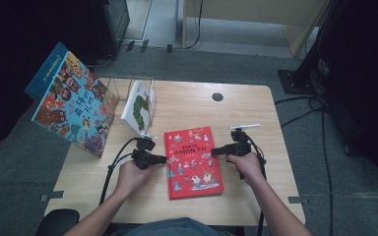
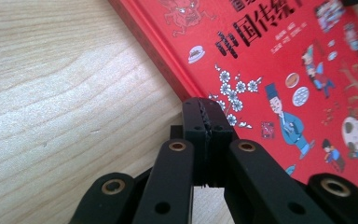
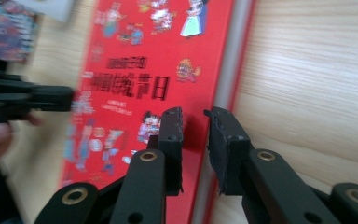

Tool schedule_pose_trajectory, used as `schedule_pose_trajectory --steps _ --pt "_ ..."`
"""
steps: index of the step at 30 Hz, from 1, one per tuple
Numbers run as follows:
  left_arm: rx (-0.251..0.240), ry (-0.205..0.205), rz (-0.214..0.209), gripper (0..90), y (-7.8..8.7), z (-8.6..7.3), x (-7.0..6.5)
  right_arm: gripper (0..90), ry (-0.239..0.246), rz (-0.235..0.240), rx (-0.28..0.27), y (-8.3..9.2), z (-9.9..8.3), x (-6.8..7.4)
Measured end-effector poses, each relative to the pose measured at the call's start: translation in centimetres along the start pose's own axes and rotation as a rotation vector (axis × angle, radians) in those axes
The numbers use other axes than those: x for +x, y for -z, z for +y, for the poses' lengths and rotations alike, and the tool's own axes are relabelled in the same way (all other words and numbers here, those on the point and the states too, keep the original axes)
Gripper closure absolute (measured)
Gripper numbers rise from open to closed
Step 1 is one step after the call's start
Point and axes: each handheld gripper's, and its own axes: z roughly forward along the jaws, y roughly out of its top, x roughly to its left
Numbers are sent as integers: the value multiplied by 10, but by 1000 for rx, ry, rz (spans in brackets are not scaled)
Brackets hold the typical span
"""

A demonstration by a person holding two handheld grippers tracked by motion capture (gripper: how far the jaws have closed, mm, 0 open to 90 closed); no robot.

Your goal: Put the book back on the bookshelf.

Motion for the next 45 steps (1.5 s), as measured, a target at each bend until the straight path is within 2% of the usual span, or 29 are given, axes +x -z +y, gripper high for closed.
schedule_pose_trajectory --steps 3,8,11,19,24,27,32,38,45 --pt "2 0 -5 900 0 0 0 723 64 -43 20 1 4 8" --pt "6 -10 -19 900 -2 0 -3 729 107 -47 12 12 14 20" --pt "2 -17 -34 900 -3 -1 -6 722 168 -85 13 18 23 33" --pt "-20 -7 -52 900 -4 0 -9 712 289 -94 17 24 38 67" --pt "-22 -6 -55 900 -4 0 -9 709 340 -114 33 25 44 91" --pt "-24 -2 -57 900 -4 0 -8 742 363 -109 53 24 51 107" --pt "-22 0 -58 895 -4 0 -8 748 396 -122 109 14 59 126" --pt "-25 3 -60 879 -4 0 -6 780 420 -118 157 6 68 139" --pt "-32 23 -58 834 -1 2 -2 792 440 -140 206 5 74 148"
